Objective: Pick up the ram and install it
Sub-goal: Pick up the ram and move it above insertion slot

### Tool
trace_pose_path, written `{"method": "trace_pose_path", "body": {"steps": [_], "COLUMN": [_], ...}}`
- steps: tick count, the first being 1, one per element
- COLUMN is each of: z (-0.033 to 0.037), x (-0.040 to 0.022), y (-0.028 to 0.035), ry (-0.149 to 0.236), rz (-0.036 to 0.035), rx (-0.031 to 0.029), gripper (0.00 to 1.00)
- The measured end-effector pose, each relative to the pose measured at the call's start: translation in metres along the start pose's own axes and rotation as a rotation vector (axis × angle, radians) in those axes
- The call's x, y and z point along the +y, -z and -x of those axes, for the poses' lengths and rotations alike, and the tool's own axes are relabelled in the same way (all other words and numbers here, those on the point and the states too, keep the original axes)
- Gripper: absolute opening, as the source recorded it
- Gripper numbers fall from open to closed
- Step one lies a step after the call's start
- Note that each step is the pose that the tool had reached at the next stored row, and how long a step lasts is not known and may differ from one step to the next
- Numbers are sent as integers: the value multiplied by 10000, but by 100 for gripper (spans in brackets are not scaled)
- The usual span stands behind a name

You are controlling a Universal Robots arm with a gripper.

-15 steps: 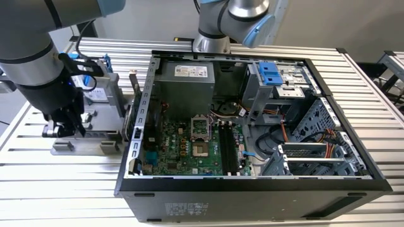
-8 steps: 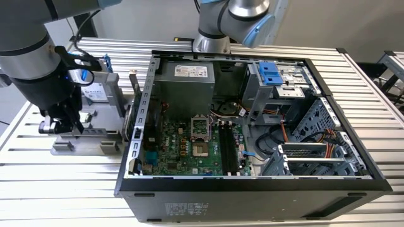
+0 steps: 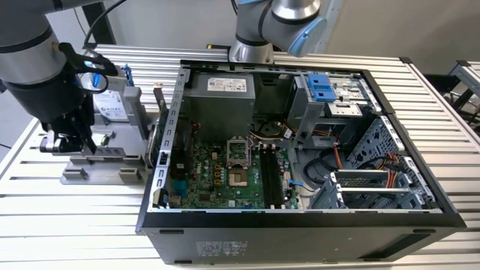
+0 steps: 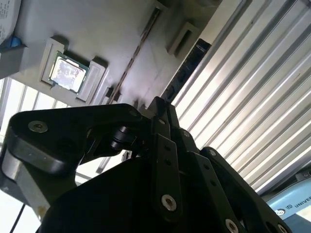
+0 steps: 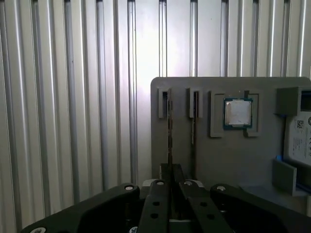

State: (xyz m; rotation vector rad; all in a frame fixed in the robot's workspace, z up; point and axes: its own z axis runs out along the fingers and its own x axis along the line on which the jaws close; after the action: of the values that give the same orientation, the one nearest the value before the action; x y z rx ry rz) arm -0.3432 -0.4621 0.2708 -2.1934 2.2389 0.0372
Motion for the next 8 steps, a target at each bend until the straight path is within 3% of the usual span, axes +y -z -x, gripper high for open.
{"method": "trace_pose_path", "body": {"steps": [8], "z": [4], "x": [2], "y": [177], "ry": [0], "rz": [0], "rx": [0], "gripper": [0]}}
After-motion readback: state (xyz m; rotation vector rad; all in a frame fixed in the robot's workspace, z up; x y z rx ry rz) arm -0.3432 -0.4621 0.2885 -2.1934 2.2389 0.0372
